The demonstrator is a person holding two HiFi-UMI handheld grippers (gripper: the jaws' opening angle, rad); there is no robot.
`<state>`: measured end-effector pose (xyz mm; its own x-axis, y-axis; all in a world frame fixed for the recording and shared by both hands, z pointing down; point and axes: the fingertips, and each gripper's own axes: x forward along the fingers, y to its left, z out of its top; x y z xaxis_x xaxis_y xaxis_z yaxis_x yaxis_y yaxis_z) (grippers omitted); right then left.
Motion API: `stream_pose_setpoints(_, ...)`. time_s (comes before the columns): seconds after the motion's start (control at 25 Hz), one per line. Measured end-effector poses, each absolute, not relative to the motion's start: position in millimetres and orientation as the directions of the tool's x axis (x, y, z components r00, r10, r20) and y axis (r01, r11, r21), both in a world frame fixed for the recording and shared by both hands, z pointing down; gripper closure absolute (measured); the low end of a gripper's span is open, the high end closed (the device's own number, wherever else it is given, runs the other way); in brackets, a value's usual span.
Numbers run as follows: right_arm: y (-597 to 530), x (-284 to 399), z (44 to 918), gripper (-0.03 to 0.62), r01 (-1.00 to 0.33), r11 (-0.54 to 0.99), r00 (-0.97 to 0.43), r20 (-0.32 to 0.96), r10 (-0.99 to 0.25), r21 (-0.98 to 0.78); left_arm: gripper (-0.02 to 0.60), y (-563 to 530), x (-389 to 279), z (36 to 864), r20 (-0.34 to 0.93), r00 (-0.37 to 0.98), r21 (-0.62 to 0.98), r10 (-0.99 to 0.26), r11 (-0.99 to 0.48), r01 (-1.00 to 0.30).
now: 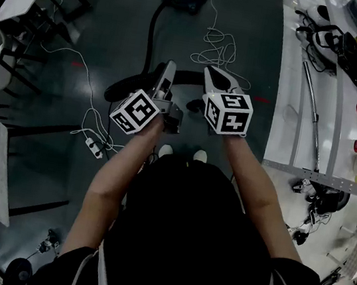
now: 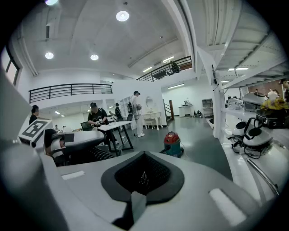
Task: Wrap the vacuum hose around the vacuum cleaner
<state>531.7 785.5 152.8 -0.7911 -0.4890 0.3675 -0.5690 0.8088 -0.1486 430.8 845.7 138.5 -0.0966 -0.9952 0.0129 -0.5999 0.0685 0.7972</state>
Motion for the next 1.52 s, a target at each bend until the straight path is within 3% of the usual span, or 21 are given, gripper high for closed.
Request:
stream_pose_setpoints(1.12,794,518,163,0.597,-0.558,0.801,-0.804,0.383,-0.455,-0.218,0.391,851,405,128,-0.009,-0.063,0.8,-0.998,0.031,-0.599)
stream_pose_setpoints(1.52,803,492,164,0.496,-0.514,0.822,-0.835,0.363,-0.414,-0.247,0.393,843,368,108,-0.029,-0.044,0.772,-0.999,0.006,-0.635)
